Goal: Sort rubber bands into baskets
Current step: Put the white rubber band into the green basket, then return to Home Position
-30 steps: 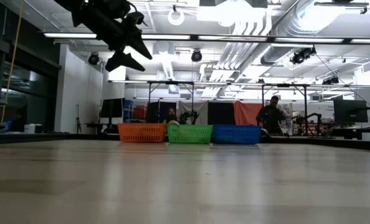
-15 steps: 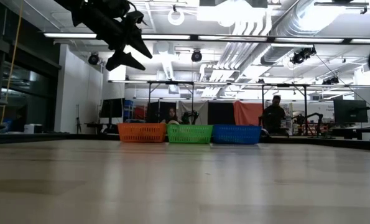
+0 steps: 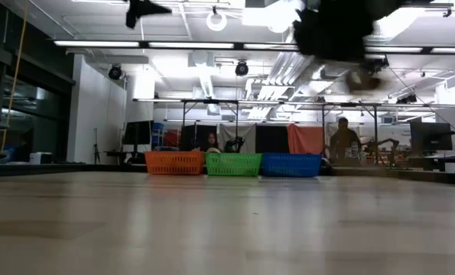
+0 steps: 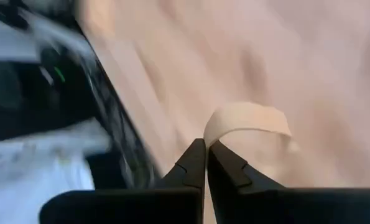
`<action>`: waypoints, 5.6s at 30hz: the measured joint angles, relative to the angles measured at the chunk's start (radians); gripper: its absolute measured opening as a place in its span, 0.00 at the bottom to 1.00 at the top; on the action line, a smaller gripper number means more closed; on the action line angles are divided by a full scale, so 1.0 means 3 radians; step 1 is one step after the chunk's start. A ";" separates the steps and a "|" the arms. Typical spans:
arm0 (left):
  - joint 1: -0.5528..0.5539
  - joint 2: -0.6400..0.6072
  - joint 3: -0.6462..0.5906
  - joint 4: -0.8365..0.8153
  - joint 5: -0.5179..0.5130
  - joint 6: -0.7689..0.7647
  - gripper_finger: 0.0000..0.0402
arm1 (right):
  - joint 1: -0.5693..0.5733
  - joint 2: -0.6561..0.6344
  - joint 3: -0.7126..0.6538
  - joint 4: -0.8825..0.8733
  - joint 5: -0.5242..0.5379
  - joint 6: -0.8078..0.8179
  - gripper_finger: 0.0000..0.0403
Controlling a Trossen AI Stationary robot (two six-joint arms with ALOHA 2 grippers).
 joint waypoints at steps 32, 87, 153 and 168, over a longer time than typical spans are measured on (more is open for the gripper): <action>-0.0537 -0.0491 0.0031 0.0172 -0.0088 -0.0516 0.50 | -0.2533 0.2354 0.3146 -0.1309 0.0612 -0.2901 0.00; -0.5500 0.2006 -0.0893 -0.1413 -0.0816 -0.1680 0.50 | -0.2412 0.1661 0.3264 -0.2242 0.0543 -0.3812 0.59; -0.0213 0.3159 0.1233 0.0397 -0.1380 0.0902 0.03 | -0.2232 0.0117 0.3261 -0.3222 0.1500 -0.2758 0.59; -0.0280 0.3111 0.1257 0.0135 -0.1181 0.0645 0.46 | -0.2232 0.0117 0.3261 -0.3221 0.1499 -0.2774 0.59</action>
